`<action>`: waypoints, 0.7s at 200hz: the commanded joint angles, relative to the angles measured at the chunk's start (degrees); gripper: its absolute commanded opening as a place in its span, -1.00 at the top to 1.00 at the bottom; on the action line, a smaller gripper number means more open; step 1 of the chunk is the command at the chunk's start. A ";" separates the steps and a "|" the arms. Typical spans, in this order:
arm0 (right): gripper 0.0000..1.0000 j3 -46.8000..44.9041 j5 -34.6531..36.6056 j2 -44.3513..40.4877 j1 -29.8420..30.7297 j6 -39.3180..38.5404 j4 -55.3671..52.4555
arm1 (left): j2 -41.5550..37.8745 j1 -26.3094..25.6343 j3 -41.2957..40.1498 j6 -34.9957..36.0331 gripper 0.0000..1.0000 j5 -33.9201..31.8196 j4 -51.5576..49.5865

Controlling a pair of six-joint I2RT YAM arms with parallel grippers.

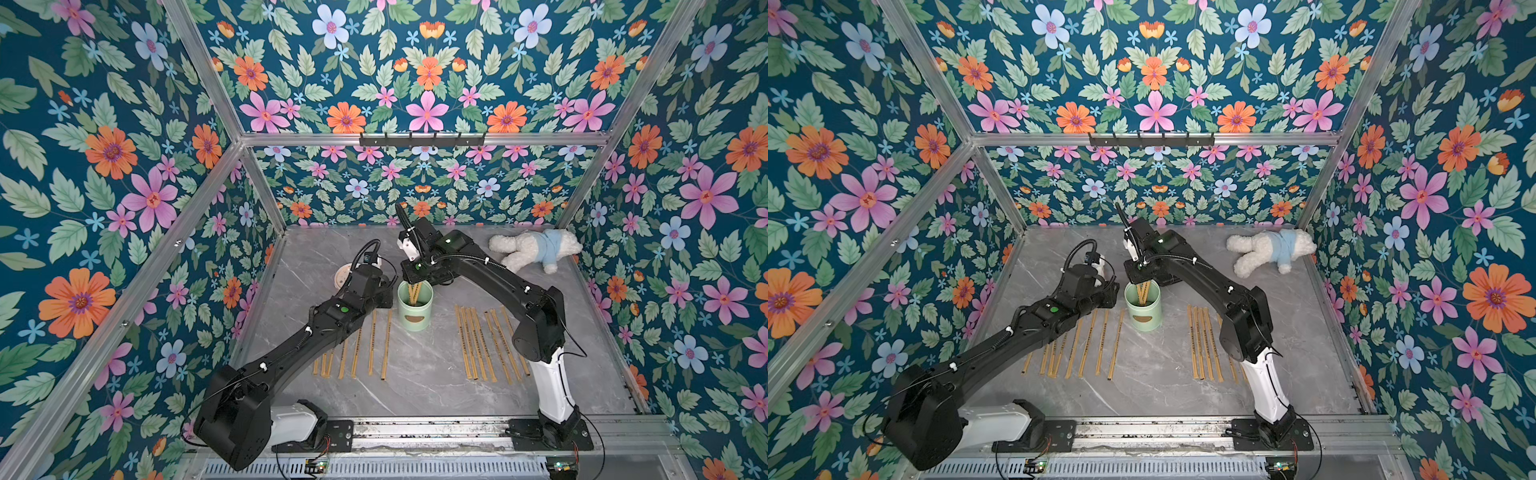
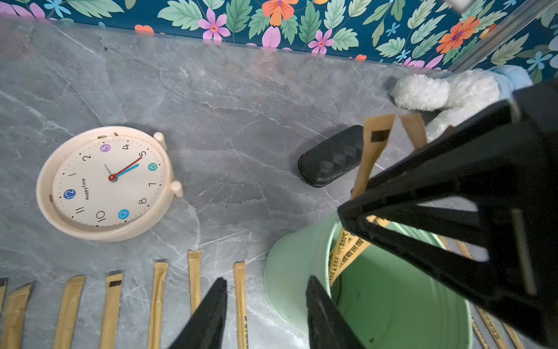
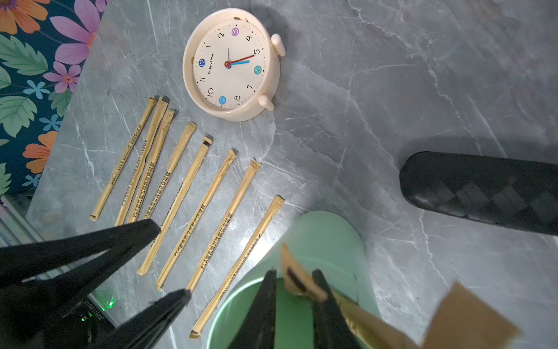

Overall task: Take the straws out of the storage container
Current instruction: Pick up the straw from the container.

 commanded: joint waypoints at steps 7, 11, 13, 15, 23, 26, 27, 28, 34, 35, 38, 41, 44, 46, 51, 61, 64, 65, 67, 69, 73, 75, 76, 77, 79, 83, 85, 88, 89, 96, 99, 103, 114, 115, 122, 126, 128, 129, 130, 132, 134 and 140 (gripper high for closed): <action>0.64 0.43 0.48 0.12 0.07 -1.09 -1.22 | -0.08 0.00 -0.20 0.06 0.09 -0.34 -0.65; 0.67 0.37 0.48 0.09 0.07 -1.09 -1.27 | -0.09 0.00 -0.20 0.06 0.09 -0.32 -0.65; 0.68 0.41 0.48 0.11 0.07 -1.13 -1.33 | -0.09 0.00 -0.25 0.06 0.09 -0.34 -0.65; 0.69 0.38 0.48 0.01 0.07 -1.16 -1.27 | -0.02 0.00 -0.24 0.06 0.09 -0.34 -0.62; 0.72 0.45 0.48 0.01 0.07 -1.17 -1.34 | -0.08 0.02 -0.20 0.07 0.09 -0.34 -0.64; 0.72 0.48 0.48 -0.02 0.07 -1.17 -1.35 | -0.10 0.01 -0.20 0.06 0.09 -0.34 -0.64; 0.72 0.51 0.48 -0.02 0.07 -1.17 -1.30 | -0.09 0.01 -0.20 0.06 0.09 -0.34 -0.65; 0.73 0.48 0.48 -0.07 0.07 -1.17 -1.32 | -0.09 0.01 -0.20 0.06 0.09 -0.34 -0.65; 0.75 0.53 0.48 -0.19 0.07 -1.30 -1.41 | -0.13 0.00 -0.20 0.06 0.09 -0.34 -0.60; 0.75 0.49 0.48 -0.20 0.07 -1.32 -1.47 | -0.10 0.00 -0.20 0.06 0.09 -0.34 -0.62; 0.75 0.46 0.48 -0.21 0.07 -1.35 -1.49 | -0.09 0.00 -0.20 0.06 0.09 -0.34 -0.64; 0.76 0.39 0.48 -0.31 0.07 -1.35 -1.47 | -0.08 0.00 -0.23 0.06 0.09 -0.34 -0.62; 0.77 0.37 0.48 -0.29 0.07 -1.31 -1.46 | -0.08 0.00 -0.15 0.06 0.09 -0.34 -0.64; 0.77 0.41 0.48 -0.38 0.07 -1.34 -1.44 | -0.08 0.00 -0.15 0.02 0.09 -0.30 -0.64; 0.78 0.47 0.48 -0.42 0.07 -1.40 -1.60 | -0.08 0.00 -0.12 -0.02 0.09 -0.26 -0.63; 0.79 0.61 0.48 -0.70 0.07 -1.44 -1.69 | -0.08 0.00 -0.13 -0.03 0.09 -0.25 -0.64; 0.79 0.63 0.48 -0.77 0.07 -1.44 -1.83 | -0.08 0.00 -0.12 -0.03 0.09 -0.25 -0.65; 0.79 0.63 0.48 -0.75 0.07 -1.44 -1.85 | -0.13 0.00 -0.12 -0.03 0.09 -0.25 -0.65; 0.79 0.63 0.48 -0.80 0.07 -1.50 -1.85 | -0.09 0.00 -0.12 -0.03 0.09 -0.25 -0.60; 0.79 0.69 0.48 -0.86 0.07 -1.52 -1.91 | -0.09 0.00 -0.12 -0.01 0.09 -0.25 -0.61; 0.79 0.72 0.55 -1.04 0.01 -1.53 -1.99 | -0.08 0.00 -0.12 -0.03 0.09 -0.25 -0.56; 0.79 0.72 0.56 -1.07 0.06 -1.59 -2.01 | -0.08 0.00 -0.05 -0.03 0.09 -0.25 -0.54; 0.80 0.72 0.56 -1.12 0.07 -1.60 -1.99 | -0.04 0.00 -0.04 -0.03 0.09 -0.21 -0.55; 0.80 0.76 0.57 -1.14 0.03 -1.65 -2.02 | -0.02 0.00 -0.03 -0.03 0.09 -0.19 -0.55; 0.80 0.73 0.61 -1.18 0.06 -1.64 -2.04 | 0.04 0.00 -0.05 -0.03 0.09 -0.24 -0.51; 0.80 0.72 0.67 -1.39 0.08 -1.67 -2.09 | 0.01 0.00 -0.03 -0.10 0.09 -0.14 -0.51; 0.80 0.74 0.72 -1.44 0.08 -1.69 -2.13 | -0.02 0.00 -0.03 -0.11 0.09 -0.12 -0.50; 0.80 0.80 0.74 -1.55 0.07 -1.70 -2.16 | 0.08 0.05 0.05 -0.11 0.09 -0.08 -0.47; 0.80 0.84 0.78 -1.58 0.12 -1.70 -2.23 | 0.09 0.03 0.05 -0.11 0.09 -0.08 -0.47; 0.80 0.82 0.91 -1.91 0.07 -1.79 -2.30 | 0.18 0.00 0.15 -0.11 0.09 0.05 -0.43; 0.80 0.88 0.98 -2.08 0.05 -1.87 -2.38 | 0.22 0.00 0.15 -0.19 0.09 0.09 -0.39; 0.80 0.89 1.07 -2.29 0.06 -1.88 -2.40 | 0.27 0.00 0.15 -0.20 0.09 0.12 -0.36; 0.81 0.94 1.27 -2.74 0.07 -2.07 -2.63 | 0.36 0.01 0.23 -0.23 0.09 0.18 -0.29; 0.81 0.96 1.31 -2.79 0.07 -2.11 -2.65 | 0.36 0.01 0.23 -0.22 0.09 0.18 -0.29; 0.81 1.15 1.44 -3.12 0.06 -2.13 -2.74 | 0.33 -0.01 0.26 -0.29 0.09 0.27 -0.21; 0.81 1.29 1.57 -3.28 0.15 -2.22 -2.94 | 0.40 0.00 0.26 -0.29 0.09 0.27 -0.16; 0.81 1.36 1.61 -3.45 0.16 -2.23 -3.00 | 0.46 0.00 0.26 -0.29 0.09 0.27 -0.13; 0.81 1.35 1.66 -3.50 0.16 -2.23 -2.96 | 0.45 0.00 0.29 -0.29 0.09 0.27 -0.12; 0.81 1.38 1.68 -3.48 0.16 -2.27 -2.99 | 0.45 0.00 0.31 -0.29 0.09 0.27 -0.12; 0.81 1.45 1.77 -3.57 0.16 -2.31 -3.10 | 0.45 0.00 0.32 -0.29 0.09 0.27 -0.12; 0.81 1.52 1.83 -3.66 0.16 -2.31 -3.10 | 0.45 0.00 0.32 -0.29 0.09 0.27 -0.12; 0.81 1.87 2.03 -3.96 0.16 -2.36 -3.40 | 0.44 0.00 0.38 -0.29 0.09 0.27 -0.12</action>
